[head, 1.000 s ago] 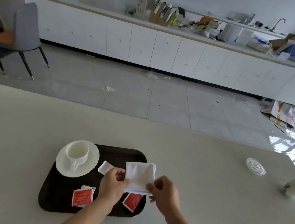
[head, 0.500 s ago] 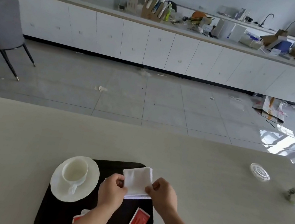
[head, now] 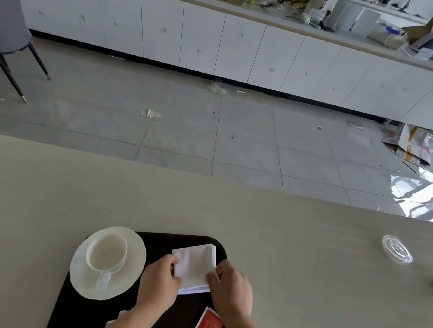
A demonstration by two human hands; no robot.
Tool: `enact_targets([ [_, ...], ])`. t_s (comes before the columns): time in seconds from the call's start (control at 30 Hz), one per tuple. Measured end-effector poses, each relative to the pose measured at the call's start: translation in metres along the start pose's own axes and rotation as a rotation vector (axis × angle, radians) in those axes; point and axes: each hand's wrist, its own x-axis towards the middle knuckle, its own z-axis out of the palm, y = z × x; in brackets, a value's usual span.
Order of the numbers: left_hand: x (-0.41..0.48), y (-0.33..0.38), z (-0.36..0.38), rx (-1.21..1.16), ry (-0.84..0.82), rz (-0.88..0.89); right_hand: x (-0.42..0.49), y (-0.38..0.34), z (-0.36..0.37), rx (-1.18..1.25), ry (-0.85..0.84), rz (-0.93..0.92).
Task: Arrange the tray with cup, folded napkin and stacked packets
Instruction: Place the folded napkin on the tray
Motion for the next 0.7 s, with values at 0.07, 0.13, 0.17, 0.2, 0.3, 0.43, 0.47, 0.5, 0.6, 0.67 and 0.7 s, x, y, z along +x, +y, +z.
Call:
enact_targets([
  [0.07,-0.002,-0.004,-0.001,0.019,0.001,0.002,-0.004,-0.001,0.003,-0.019,0.000,-0.004],
  [0.13,-0.002,-0.005,-0.002,0.015,0.008,0.002,-0.006,-0.001,0.005,-0.005,0.007,-0.003],
  [0.17,-0.001,-0.004,-0.002,0.010,0.014,0.003,-0.007,0.000,0.006,0.004,0.014,-0.004],
  [0.2,0.000,-0.003,-0.002,0.003,0.024,0.006,-0.007,0.000,0.006,0.011,0.020,-0.005],
  [0.3,0.003,0.004,-0.001,-0.003,0.052,0.027,-0.002,-0.002,0.004,0.029,0.039,-0.006],
  [0.43,0.003,0.007,0.000,0.071,0.078,0.075,0.005,-0.003,0.002,0.040,0.031,-0.026],
  [0.47,0.002,0.006,0.001,0.092,0.084,0.099,0.005,-0.002,0.002,0.034,0.031,-0.029],
  [0.5,0.000,0.005,0.000,0.111,0.083,0.130,0.004,0.000,0.003,0.026,0.030,-0.034],
  [0.6,-0.007,0.001,0.001,0.211,0.038,0.274,-0.001,0.003,0.006,0.000,0.018,-0.063],
  [0.67,-0.010,0.000,0.002,0.336,0.025,0.382,-0.003,0.004,0.006,-0.002,0.030,-0.084],
  [0.7,-0.011,0.000,0.001,0.390,0.022,0.425,-0.004,0.005,0.005,-0.009,0.040,-0.096],
])
